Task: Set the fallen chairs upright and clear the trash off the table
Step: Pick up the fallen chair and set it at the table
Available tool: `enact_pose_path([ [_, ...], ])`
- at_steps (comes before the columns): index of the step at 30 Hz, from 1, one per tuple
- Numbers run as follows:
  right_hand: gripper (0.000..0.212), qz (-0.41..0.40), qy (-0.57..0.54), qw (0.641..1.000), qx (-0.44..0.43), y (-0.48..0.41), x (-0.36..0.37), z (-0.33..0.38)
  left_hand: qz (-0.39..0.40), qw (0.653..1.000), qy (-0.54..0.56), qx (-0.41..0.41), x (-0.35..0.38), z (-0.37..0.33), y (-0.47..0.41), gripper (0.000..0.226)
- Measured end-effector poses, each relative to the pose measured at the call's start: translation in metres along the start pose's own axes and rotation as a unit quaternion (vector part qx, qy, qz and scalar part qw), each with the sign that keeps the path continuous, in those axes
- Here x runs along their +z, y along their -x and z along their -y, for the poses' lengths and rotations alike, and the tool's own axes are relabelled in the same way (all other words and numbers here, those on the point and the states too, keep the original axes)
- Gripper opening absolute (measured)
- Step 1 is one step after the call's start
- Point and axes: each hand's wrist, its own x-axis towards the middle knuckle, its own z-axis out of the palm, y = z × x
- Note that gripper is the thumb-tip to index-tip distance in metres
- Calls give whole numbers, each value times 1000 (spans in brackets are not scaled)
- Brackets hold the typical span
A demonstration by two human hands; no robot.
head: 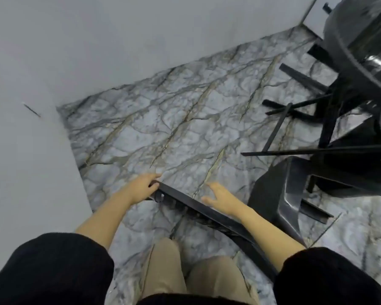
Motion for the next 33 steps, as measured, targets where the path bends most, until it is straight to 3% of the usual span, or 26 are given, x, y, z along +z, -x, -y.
enact_pose_path([
  [6, 63, 45, 9, 999, -12, -67, 57, -17, -15, 996, 90, -18, 44, 50, -64, 59],
  [10, 47, 15, 15, 999, -36, -91, 91, -23, -36, 978, 203, -34, 68, 75, -80, 51],
  [14, 39, -62, 32, 997, -45, -85, 101, -18, -11, 984, 177, -3, 53, 79, -81, 31],
  [18, 42, -59, 21, 997, -39, -76, 99, -17, 2, 991, 134, 0, 53, 72, -78, 21],
  [23, 48, -70, -14, 997, -24, -20, 75, 1, -4, 989, 149, 18, 31, 36, -31, 21],
  [33, 49, -142, -154, 977, -39, 106, -34, 83, -126, 974, 124, 144, -90, -99, 80, 29],
])
